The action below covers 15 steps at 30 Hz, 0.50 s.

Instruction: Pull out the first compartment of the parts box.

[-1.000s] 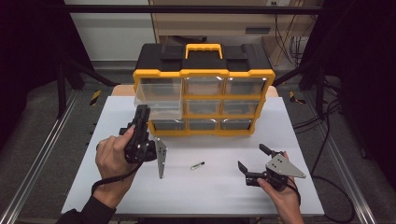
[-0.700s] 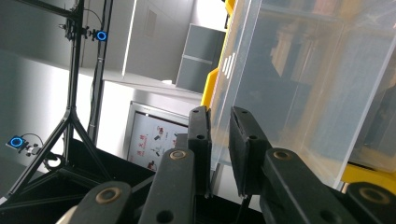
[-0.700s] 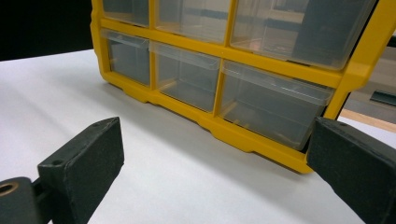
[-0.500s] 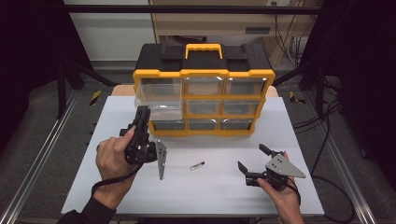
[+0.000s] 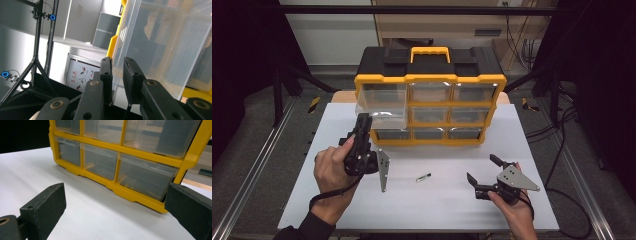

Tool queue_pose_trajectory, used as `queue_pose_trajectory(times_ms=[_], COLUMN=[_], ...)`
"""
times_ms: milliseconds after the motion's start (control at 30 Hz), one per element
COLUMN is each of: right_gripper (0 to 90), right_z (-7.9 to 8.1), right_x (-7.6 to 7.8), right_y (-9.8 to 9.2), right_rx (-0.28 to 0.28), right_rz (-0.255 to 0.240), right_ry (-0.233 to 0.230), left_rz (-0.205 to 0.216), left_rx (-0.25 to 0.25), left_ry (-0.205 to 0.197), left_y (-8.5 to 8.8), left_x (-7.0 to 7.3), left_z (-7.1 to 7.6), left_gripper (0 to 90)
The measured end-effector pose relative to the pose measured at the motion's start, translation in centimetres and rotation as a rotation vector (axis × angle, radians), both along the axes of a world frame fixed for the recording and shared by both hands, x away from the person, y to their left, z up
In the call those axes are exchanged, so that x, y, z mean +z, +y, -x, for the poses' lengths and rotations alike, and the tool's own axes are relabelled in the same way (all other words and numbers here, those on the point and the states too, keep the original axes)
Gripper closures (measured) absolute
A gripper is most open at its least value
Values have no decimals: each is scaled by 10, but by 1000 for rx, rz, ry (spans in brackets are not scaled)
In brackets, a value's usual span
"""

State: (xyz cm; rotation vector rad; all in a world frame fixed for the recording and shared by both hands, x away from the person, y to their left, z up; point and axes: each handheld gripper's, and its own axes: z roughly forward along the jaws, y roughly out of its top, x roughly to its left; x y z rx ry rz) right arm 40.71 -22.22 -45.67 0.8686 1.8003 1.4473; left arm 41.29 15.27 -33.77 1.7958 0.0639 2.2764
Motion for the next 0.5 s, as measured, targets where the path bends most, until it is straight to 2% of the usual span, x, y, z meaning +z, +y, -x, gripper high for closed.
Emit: queue_pose_trajectory(times_ms=[200,367,500], right_gripper=[38,37,37], right_z=[0,0,0], right_x=[0,0,-1], right_y=[0,0,0], right_rx=[2,2,-1], right_rz=[1,1,2], right_ry=[0,1,3], left_rz=[-4,29,40], left_rx=[1,-12,-20], left_ry=[6,31,41], left_y=[3,3,4], left_x=[1,3,4], left_z=[0,-1,0], left_gripper=[774,712,705])
